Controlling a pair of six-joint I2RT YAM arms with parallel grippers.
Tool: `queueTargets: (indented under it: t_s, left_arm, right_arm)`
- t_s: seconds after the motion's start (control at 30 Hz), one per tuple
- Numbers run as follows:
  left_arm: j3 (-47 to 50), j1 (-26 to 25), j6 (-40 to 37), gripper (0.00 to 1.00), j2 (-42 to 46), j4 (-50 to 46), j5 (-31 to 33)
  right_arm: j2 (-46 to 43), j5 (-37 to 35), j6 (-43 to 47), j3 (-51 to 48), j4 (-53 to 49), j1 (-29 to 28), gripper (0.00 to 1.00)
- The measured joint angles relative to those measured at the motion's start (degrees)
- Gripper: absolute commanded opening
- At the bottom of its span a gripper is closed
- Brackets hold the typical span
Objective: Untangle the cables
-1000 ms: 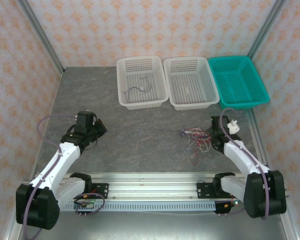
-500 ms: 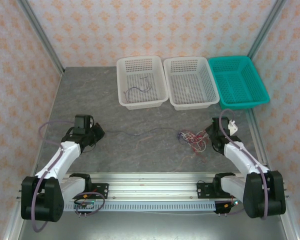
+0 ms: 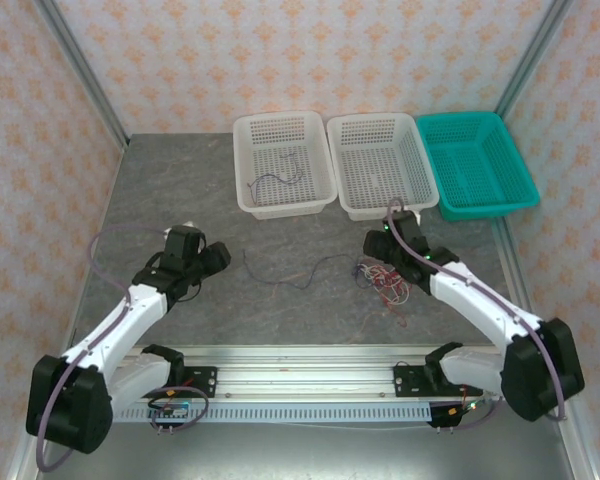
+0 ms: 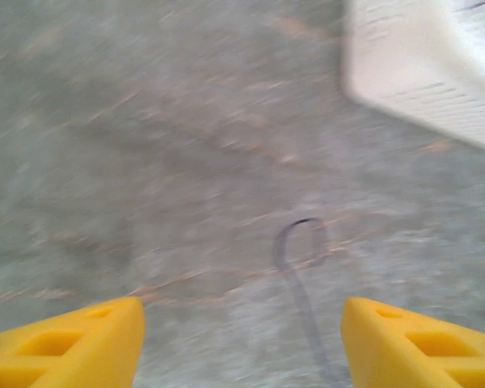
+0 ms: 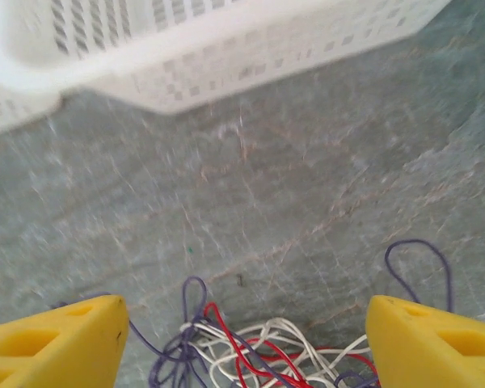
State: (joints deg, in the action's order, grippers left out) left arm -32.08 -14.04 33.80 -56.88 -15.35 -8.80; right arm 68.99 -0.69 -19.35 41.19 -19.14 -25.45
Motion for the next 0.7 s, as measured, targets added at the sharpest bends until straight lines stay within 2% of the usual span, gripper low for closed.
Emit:
queueTargets:
  t_s: [0.17, 0.23, 0.3, 0.37, 0.53, 0.7]
  left_arm:
    - [-6.4, -14.6, -8.0, 0.69, -3.0, 6.8, -1.3]
    - [-9.6, -20.2, -12.8, 0.7, -6.4, 9.0, -2.5]
    - [-12.2, -23.7, -17.8, 0.71, -10.5, 10.9, -4.1]
    - [-13.7, -25.6, -22.3, 0.72, -15.0, 11.8, -4.8]
    - [-14.4, -27.2, -31.5, 0.73, -25.6, 12.3, -4.6]
    - [-14.4, -27.2, -39.2, 0.75, -31.6, 15.3, -6.3]
  right_arm:
    - [10.2, 4.4, 2.3, 0.1, -1.8, 0.0, 0.74]
    - [13.4, 5.8, 3.0, 0.2, -2.3, -0.1, 0.66]
    - [15.9, 7.3, 3.7, 0.5, -2.6, -0.1, 0.5]
    - [17.0, 8.2, 4.3, 1.4, -2.8, -0.1, 0.36]
    - [17.6, 14.3, 6.4, 2.1, -1.9, -0.3, 0.17]
    - [17.7, 21.3, 9.2, 2.1, -1.1, -1.6, 0.11]
